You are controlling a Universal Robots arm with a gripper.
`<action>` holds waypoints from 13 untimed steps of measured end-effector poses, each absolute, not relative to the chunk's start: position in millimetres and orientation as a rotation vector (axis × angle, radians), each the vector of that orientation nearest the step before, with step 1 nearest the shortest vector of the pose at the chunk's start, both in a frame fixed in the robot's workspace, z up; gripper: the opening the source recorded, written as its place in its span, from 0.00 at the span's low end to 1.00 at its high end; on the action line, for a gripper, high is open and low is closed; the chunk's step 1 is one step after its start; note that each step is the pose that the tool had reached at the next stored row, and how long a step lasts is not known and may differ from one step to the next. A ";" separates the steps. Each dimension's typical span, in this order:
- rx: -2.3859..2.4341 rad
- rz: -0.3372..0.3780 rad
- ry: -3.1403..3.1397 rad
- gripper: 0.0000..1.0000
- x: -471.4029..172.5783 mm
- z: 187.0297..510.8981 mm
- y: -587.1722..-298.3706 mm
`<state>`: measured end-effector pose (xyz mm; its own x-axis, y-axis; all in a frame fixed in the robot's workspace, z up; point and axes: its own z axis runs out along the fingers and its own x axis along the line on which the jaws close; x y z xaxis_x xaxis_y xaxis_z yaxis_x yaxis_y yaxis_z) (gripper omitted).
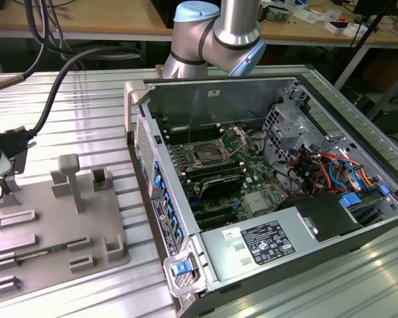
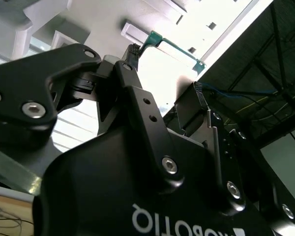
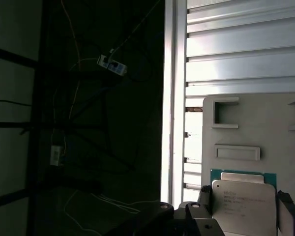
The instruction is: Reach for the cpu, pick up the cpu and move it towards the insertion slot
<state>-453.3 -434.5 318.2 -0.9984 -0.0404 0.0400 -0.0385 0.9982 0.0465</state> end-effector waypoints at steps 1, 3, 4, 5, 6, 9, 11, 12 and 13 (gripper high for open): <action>0.061 -0.071 -3.099 0.55 -453.3 319.3 -434.5; 0.061 -0.071 -3.099 0.55 -453.3 322.6 -434.5; 0.061 -0.071 -3.099 0.55 -453.3 323.8 -434.5; 0.061 -0.071 -3.099 0.55 -453.3 325.1 -434.5; 0.061 -0.071 -3.099 0.55 -453.3 326.8 -434.5; 0.061 -0.071 -3.099 0.55 -453.3 332.8 -434.5; 0.061 -0.071 -3.099 0.55 -453.3 335.6 -434.5; 0.061 -0.071 -3.099 0.55 -453.3 337.4 -434.5; 0.061 -0.071 -3.099 0.55 -453.3 338.7 -434.5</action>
<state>-453.3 -434.5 338.7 -0.9984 -0.0403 0.0400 -0.0385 0.9982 0.0465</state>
